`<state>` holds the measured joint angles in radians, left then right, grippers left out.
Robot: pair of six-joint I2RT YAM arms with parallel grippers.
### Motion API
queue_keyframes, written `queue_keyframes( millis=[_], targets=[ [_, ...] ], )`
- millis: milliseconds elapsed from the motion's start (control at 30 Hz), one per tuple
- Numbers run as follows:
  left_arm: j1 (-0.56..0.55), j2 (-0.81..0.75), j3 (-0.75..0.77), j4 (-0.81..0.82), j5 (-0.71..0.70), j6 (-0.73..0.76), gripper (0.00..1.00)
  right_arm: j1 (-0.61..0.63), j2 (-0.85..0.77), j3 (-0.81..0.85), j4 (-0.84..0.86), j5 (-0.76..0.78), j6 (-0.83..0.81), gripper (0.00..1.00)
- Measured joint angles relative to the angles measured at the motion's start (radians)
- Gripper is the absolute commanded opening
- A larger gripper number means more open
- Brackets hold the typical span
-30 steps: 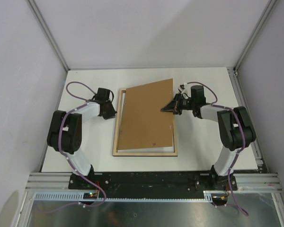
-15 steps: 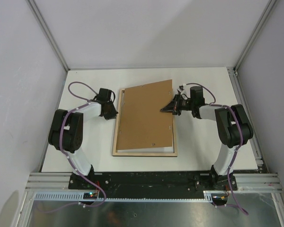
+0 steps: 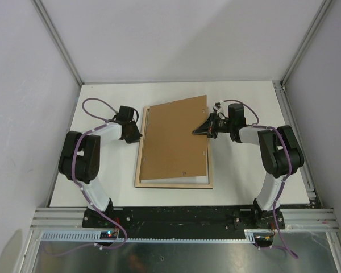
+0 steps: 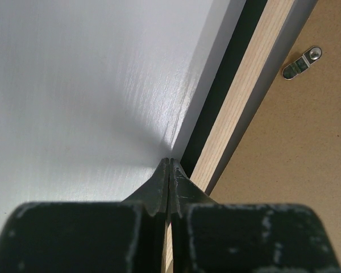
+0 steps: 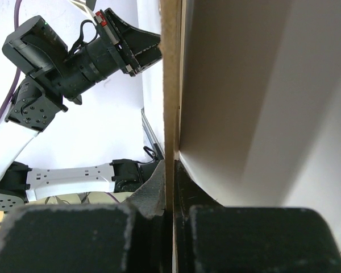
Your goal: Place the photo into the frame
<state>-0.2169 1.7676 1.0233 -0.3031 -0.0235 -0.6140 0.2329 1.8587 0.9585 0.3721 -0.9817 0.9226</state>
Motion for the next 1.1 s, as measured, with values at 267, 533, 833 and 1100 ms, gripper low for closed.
queue_keyframes(
  millis=[267, 533, 833, 1100],
  targets=[
    [0.0, 0.002, 0.002, 0.002, 0.001, 0.0, 0.0, 0.002, -0.012, 0.0, -0.034, -0.001, -0.025, 0.0],
    [-0.004, 0.01, 0.008, 0.008, 0.001, 0.0, 0.0, 0.005, -0.031, 0.0, -0.078, -0.003, -0.051, 0.0],
    [-0.004, 0.015, 0.015, 0.009, 0.005, 0.0, 0.0, 0.008, -0.037, 0.0, -0.121, 0.007, -0.073, 0.0],
    [-0.004, 0.019, 0.018, 0.01, 0.005, 0.0, 0.0, 0.017, -0.037, 0.0, -0.116, 0.009, -0.077, 0.0]
  ],
)
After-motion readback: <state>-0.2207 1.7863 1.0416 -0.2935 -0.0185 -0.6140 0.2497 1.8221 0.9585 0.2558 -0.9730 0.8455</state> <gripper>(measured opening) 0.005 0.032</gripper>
